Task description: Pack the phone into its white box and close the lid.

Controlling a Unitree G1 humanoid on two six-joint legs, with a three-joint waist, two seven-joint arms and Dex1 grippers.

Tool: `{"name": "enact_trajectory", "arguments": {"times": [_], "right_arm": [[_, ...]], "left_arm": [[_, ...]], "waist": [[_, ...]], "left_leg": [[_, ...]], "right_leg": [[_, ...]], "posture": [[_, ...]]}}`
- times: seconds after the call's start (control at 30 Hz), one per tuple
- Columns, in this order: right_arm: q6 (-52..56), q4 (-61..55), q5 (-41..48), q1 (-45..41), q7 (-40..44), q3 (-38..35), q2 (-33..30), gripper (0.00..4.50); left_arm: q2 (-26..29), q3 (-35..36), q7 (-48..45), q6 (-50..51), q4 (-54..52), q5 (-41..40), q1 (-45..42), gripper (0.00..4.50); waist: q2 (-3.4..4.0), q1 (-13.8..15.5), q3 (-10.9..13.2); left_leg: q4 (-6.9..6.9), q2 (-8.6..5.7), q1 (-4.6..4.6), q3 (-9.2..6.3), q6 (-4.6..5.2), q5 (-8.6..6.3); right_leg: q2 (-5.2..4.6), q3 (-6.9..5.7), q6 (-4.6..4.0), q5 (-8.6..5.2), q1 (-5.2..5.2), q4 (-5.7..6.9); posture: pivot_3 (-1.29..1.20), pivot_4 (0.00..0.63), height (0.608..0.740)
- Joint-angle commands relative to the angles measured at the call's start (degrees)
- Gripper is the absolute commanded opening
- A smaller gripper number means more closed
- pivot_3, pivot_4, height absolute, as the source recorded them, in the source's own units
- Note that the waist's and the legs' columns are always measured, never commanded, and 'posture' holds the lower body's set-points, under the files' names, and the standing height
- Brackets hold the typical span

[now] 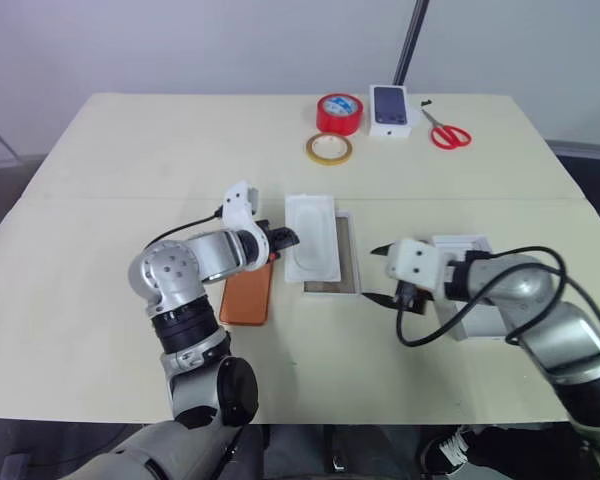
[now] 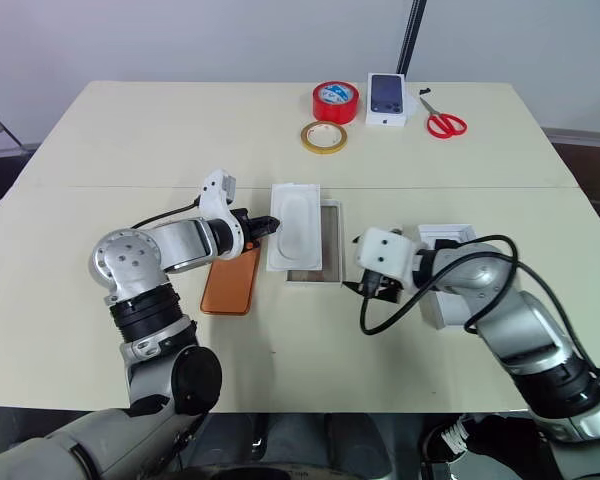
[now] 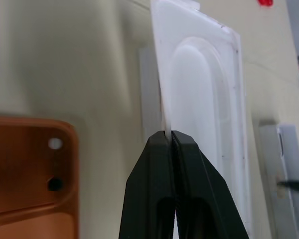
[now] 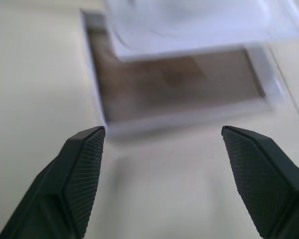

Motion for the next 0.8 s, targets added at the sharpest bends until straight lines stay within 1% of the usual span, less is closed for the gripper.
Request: {"name": "enact_trajectory", "arguments": {"times": [0.03, 0.17, 0.27, 0.37, 0.43, 0.47, 0.53, 0.57, 0.67, 0.7, 0.73, 0.77, 0.8], "right_arm": [[-0.35, -2.09, 0.45, 0.82, -0.63, -2.32, -0.87, 3.9], [-0.52, -2.12, 0.13, 1.54, -1.36, -2.85, -0.75, 3.9], [-0.51, -2.19, 0.14, 1.53, -1.87, -2.78, -0.55, 3.98], [-0.67, -2.15, 0.21, 0.99, -2.4, -2.49, -0.1, 3.98], [-0.52, -1.77, 0.36, -0.05, -3.06, -2.44, 0.63, 3.98], [-0.11, -1.5, 0.67, -0.81, -3.37, -2.46, 1.15, 3.98], [0.63, -0.92, 1.26, -2.45, -4.03, -2.52, 2.31, 3.41], [1.2, -0.63, 1.4, -3.29, -4.38, -2.46, 2.86, 3.02], [3.91, 0.43, 1.34, -6.47, -5.81, -1.4, 4.93, 1.47], [5.05, 0.64, 1.4, -7.66, -6.43, -0.82, 5.91, 1.01], [6.54, 0.64, 1.64, -8.96, -7.17, -0.03, 7.38, 0.42], [8.17, 0.53, 1.93, -10.04, -7.8, 0.71, 8.81, 0.07], [10.07, 0.72, 1.79, -11.38, -8.8, 1.88, 10.69, 0.07]], "left_arm": [[-3.25, -1.75, 0.2, 0.5, -0.14, 1.28, -0.4, 0.0], [-4.15, -2.61, -0.45, 0.5, 0.61, 1.31, -0.29, 0.0], [-4.95, -2.42, -0.75, 0.5, 0.69, 1.04, -0.29, 0.98], [-5.07, -2.3, -1.26, 0.5, 0.2, 0.37, -0.29, 2.46], [-4.71, -1.93, -1.92, 0.5, -0.49, -0.63, -0.34, 3.36], [-4.35, -1.58, -2.29, 0.5, -0.91, -1.09, -0.48, 3.36], [-3.14, -0.45, -3.27, 0.5, -1.6, -1.97, -1.01, 3.42], [-2.18, 0.21, -3.74, 0.5, -1.84, -2.29, -1.37, 3.42], [1.63, 1.91, -5.69, 0.28, -2.15, -2.7, -2.33, 3.42], [3.39, 1.53, -6.6, -0.29, -2.23, -2.62, -2.17, 3.42], [6.22, -0.2, -8.12, -1.79, -2.43, -2.3, -1.28, 3.42], [9.19, -2.59, -9.91, -3.74, -2.73, -1.8, -0.04, 3.42], [13.21, -6.11, -12.78, -6.89, -3.19, -1.08, 1.73, 3.42]], "waist": [[0.0, 0.09, 0.0], [0.0, 0.25, 0.0], [0.0, 0.3, 0.0], [0.0, 0.28, 0.0], [0.0, 0.27, 0.0], [0.0, 0.23, 0.0], [0.0, 0.07, 0.0], [0.0, 0.05, 0.0], [0.0, 0.18, 0.0], [0.0, 0.19, 0.0], [0.0, 0.01, 0.0], [0.0, -0.26, 0.0], [0.02, -0.35, -0.01]], "left_leg": [[0.0, 0.0, 0.0, 0.0, -0.01, 0.0], [0.02, -0.04, -0.01, 0.01, -0.02, 0.01], [0.03, -0.05, -0.01, 0.01, -0.03, 0.02], [0.03, -0.05, -0.01, 0.01, -0.04, 0.02], [0.03, -0.05, -0.01, 0.01, -0.04, 0.02], [0.03, -0.05, -0.01, 0.01, -0.04, 0.02], [0.02, -0.04, -0.01, 0.01, -0.04, 0.02], [0.02, -0.02, 0.0, 0.02, -0.04, 0.02], [0.01, 0.0, 0.0, 0.0, -0.05, 0.03], [0.02, -0.01, -0.01, 0.01, -0.05, 0.03], [0.02, -0.02, -0.01, 0.02, -0.05, 0.03], [0.01, -0.02, 0.01, 0.03, -0.06, 0.04], [-0.02, 0.03, 0.02, 0.04, -0.09, 0.05]], "right_leg": [[0.01, 0.0, 0.0, 0.0, 0.0, 0.0], [-0.02, 0.01, 0.0, 0.0, 0.01, 0.0], [-0.02, 0.01, 0.0, 0.0, 0.01, 0.0], [-0.01, 0.01, 0.0, 0.0, 0.01, -0.01], [-0.01, 0.01, 0.0, 0.0, 0.01, -0.01], [-0.02, 0.01, 0.0, 0.0, 0.01, 0.0], [-0.01, 0.02, 0.0, 0.0, 0.0, 0.0], [0.0, 0.02, 0.0, 0.0, 0.0, 0.0], [0.02, 0.01, 0.0, 0.0, 0.0, 0.0], [0.01, 0.01, 0.0, 0.0, 0.0, 0.0], [0.0, 0.02, 0.0, 0.0, 0.0, 0.0], [0.01, 0.03, 0.0, 0.0, -0.02, 0.02], [0.05, 0.05, -0.01, 0.0, -0.06, 0.03]], "posture": [[0.0, 0.15, 0.74], [0.0, 0.15, 0.74], [0.0, 0.15, 0.74], [0.0, 0.15, 0.74], [0.0, 0.15, 0.74], [0.0, 0.15, 0.74], [0.0, 0.15, 0.74], [0.0, 0.15, 0.74], [0.0, 0.15, 0.74], [0.0, 0.15, 0.74], [0.0, 0.15, 0.74], [0.0, 0.15, 0.74], [0.0, 0.15, 0.74]]}}
